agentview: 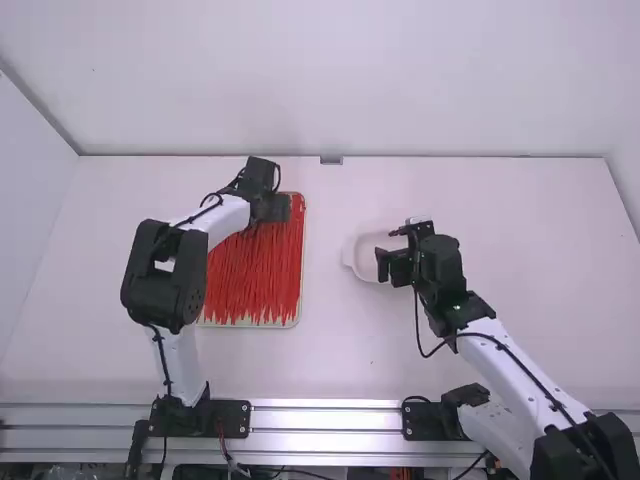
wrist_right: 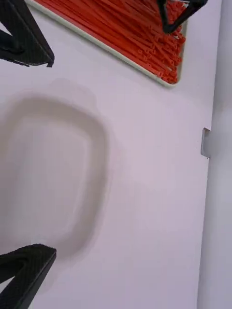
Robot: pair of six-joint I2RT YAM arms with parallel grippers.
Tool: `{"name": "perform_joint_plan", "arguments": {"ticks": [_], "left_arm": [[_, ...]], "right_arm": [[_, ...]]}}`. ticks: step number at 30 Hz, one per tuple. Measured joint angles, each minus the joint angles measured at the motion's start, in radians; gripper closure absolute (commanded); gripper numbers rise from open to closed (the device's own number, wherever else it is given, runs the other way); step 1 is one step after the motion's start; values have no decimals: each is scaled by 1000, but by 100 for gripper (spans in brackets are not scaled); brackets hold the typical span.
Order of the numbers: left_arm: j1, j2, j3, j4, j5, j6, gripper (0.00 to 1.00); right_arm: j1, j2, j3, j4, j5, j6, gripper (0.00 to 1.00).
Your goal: Fasten the cable tie
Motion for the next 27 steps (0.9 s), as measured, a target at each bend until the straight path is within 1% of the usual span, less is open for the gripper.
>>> {"name": "perform_joint_plan", "arguments": {"ticks": [5,8,14,20,27], "left_arm": [[0,0,-9,36,0,-6,34],[0,0,-43,82,0,-17,44],[0,0,-99,117,0,-34,51],[0,0,-116,155,0,-42,68],[0,0,-129,191,27,-47,72]], "right_arm": [[-4,0,0,-8,-1,0,2],[-11,0,0,-9,0,0,2],[-11,0,0,-8,0,0,2],[-8,0,0,-6,0,0,2],[-11,0,0,-6,-3,2,2]]}}
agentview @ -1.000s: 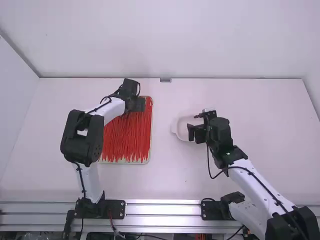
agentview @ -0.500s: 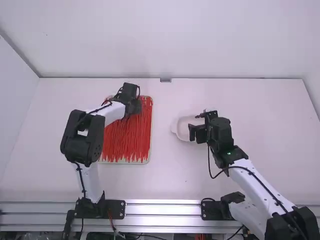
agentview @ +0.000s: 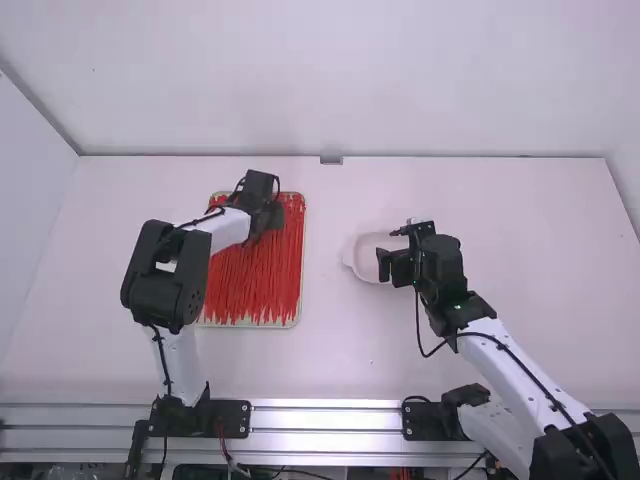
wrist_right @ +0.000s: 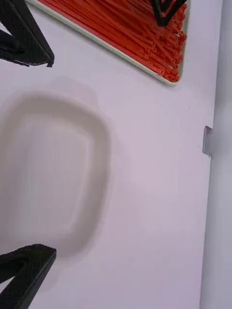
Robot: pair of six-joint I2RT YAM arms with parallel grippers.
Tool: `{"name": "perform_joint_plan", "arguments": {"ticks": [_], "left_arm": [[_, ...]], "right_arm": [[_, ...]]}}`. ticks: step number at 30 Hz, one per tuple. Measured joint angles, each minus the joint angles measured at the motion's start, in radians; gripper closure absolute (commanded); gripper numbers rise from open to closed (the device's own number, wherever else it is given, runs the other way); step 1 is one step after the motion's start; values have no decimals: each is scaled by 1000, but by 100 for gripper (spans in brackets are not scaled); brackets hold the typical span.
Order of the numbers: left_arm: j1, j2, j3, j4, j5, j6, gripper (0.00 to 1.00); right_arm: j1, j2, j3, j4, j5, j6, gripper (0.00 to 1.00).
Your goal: Fasten the cable tie
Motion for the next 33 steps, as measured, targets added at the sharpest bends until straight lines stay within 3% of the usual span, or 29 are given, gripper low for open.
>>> {"name": "perform_joint_plan", "arguments": {"ticks": [33], "left_arm": [[0,0,-7,11,56,16,74]], "right_arm": [[15,0,0,-4,4,-2,2]]}}
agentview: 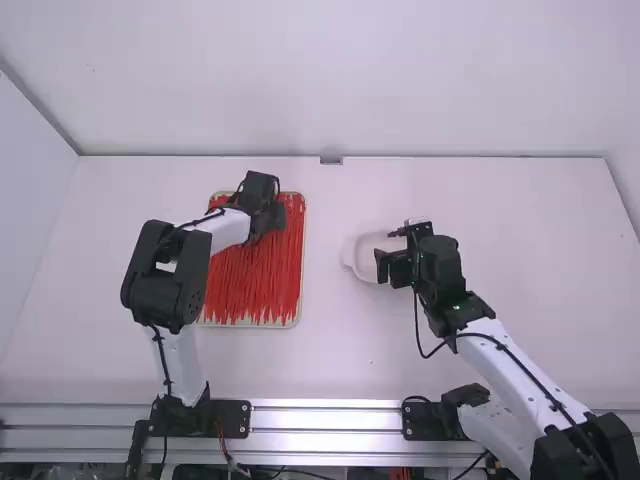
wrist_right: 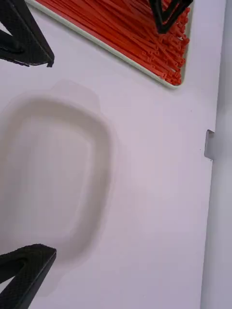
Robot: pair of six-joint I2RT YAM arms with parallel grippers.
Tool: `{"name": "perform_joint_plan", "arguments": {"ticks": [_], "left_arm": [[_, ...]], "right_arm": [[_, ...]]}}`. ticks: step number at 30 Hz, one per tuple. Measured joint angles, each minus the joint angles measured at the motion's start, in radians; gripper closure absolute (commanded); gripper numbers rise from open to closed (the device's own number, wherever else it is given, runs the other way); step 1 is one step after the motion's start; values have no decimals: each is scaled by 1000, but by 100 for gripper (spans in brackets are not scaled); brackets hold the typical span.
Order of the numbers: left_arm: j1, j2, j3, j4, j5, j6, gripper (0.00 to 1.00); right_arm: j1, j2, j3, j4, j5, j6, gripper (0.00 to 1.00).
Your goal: Fasten the cable tie
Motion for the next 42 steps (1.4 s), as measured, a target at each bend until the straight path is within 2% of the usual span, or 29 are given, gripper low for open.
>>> {"name": "perform_joint_plan", "arguments": {"ticks": [33,42], "left_arm": [[0,46,-10,25,-30,-5,75],[0,46,-10,29,-30,-14,71]], "right_arm": [[0,0,3,4,-2,-1,2],[0,0,3,4,-2,0,2]]}}
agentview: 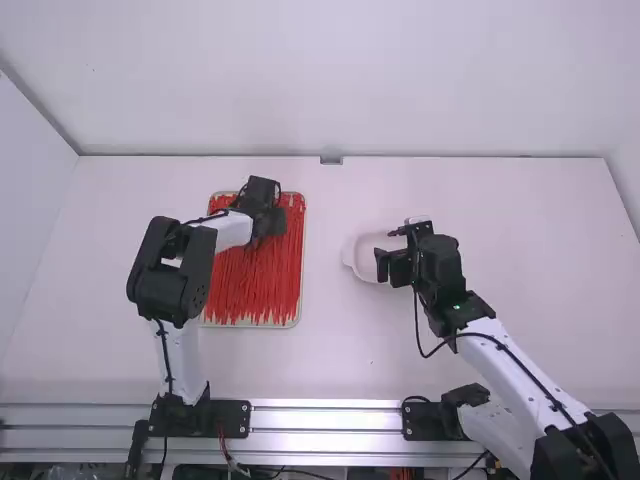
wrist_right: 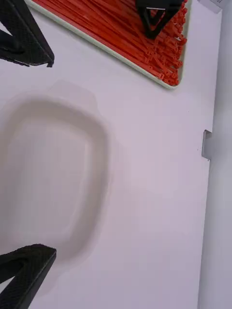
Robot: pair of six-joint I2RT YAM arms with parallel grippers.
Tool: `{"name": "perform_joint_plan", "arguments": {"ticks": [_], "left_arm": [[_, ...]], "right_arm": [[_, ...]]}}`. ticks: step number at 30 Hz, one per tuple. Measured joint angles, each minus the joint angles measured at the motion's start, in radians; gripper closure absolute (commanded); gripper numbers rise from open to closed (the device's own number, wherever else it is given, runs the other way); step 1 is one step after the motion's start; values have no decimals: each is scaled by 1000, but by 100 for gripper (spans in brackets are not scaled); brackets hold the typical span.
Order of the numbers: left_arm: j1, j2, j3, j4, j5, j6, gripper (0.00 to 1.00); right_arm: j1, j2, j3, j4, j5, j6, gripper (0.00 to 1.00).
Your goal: Fasten the cable tie
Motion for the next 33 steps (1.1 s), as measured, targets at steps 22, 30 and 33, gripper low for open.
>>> {"name": "perform_joint_plan", "arguments": {"ticks": [22,30,33], "left_arm": [[0,0,0,12,0,-6,70],[0,-1,0,3,0,-6,70],[-3,-9,0,-6,0,-4,70]], "right_arm": [[0,0,0,0,2,-2,2],[0,0,0,-2,3,-2,2],[0,0,0,0,1,-2,2]]}}
